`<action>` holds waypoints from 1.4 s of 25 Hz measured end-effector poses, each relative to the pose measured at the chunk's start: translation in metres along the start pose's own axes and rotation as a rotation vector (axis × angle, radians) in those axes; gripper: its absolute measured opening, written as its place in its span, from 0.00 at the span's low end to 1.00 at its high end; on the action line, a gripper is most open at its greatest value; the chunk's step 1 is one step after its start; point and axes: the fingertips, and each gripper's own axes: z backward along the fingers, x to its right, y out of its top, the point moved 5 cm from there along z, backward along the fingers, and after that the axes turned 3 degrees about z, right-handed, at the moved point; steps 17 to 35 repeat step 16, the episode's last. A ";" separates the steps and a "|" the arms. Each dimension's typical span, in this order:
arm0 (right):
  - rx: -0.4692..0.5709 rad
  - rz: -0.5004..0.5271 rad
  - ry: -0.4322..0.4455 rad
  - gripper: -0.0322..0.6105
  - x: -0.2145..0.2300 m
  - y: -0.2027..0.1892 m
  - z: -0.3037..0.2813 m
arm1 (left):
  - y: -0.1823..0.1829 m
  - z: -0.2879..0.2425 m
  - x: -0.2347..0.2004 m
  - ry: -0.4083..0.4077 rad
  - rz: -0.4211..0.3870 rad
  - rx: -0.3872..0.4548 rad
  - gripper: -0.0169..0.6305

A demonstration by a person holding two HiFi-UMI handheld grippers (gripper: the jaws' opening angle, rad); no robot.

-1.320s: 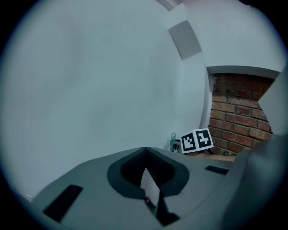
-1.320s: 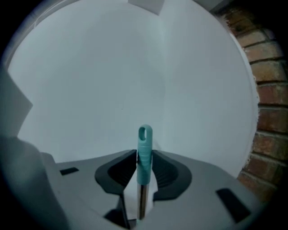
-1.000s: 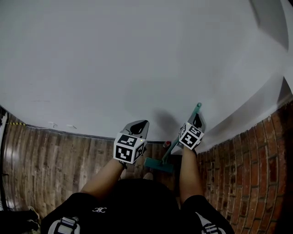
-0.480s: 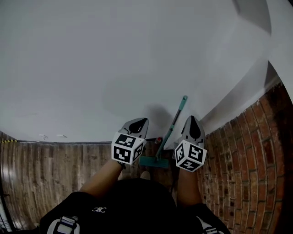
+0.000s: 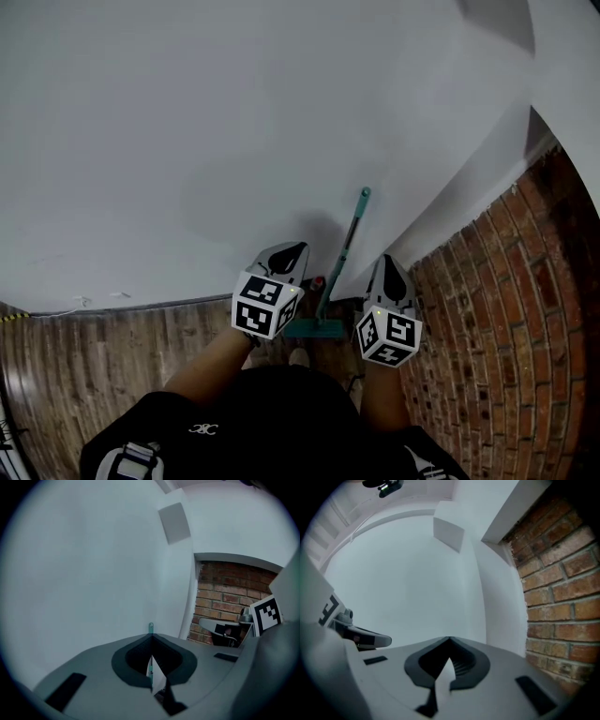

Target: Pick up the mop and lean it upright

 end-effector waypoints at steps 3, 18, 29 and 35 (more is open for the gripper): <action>-0.009 -0.002 -0.013 0.07 -0.006 -0.002 0.003 | 0.001 0.003 0.000 -0.016 -0.007 0.000 0.02; -0.020 -0.046 -0.031 0.07 -0.015 -0.006 0.011 | 0.004 0.012 0.003 -0.052 -0.028 0.004 0.02; -0.020 -0.046 -0.031 0.07 -0.015 -0.006 0.011 | 0.004 0.012 0.003 -0.052 -0.028 0.004 0.02; -0.020 -0.046 -0.031 0.07 -0.015 -0.006 0.011 | 0.004 0.012 0.003 -0.052 -0.028 0.004 0.02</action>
